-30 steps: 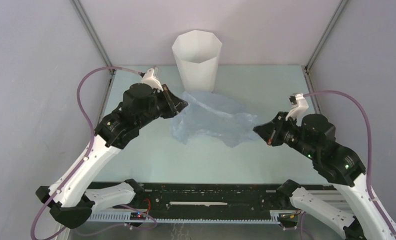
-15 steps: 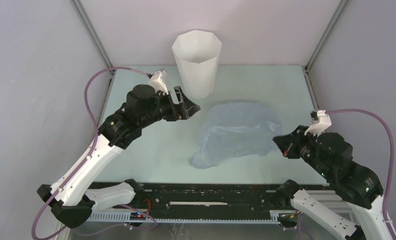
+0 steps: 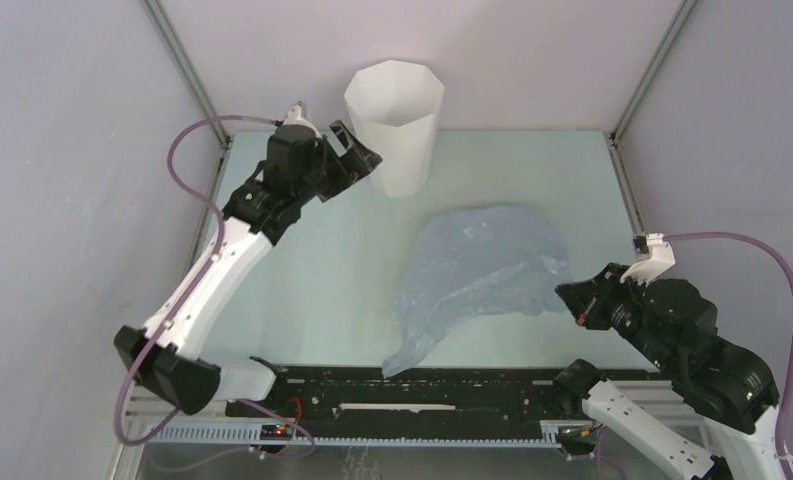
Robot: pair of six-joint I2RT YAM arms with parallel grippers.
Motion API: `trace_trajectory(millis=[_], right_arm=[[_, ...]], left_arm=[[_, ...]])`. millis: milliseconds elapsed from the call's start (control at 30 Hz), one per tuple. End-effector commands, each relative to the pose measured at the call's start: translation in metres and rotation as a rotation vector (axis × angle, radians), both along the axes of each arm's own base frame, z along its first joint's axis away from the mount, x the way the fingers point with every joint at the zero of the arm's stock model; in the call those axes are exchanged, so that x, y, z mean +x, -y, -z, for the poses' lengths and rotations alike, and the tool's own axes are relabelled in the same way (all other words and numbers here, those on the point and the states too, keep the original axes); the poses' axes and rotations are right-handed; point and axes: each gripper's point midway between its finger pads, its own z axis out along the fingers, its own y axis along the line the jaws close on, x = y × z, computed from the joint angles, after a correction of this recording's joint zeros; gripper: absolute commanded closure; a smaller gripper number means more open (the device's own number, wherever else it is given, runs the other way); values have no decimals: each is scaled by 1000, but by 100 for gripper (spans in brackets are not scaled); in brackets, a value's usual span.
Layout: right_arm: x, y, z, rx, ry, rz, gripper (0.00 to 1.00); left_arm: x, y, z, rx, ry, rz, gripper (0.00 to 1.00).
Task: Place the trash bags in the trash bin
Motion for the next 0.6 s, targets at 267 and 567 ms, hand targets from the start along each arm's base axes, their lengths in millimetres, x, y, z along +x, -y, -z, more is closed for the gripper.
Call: trace_trajectory(millis=[267, 567], right_arm=[[10, -7, -3, -29, 8, -21, 100], [15, 8, -3, -84, 20, 49, 100]], left_arm=[[132, -1, -29, -230, 94, -318, 11], [178, -5, 28, -216, -166, -539, 28]])
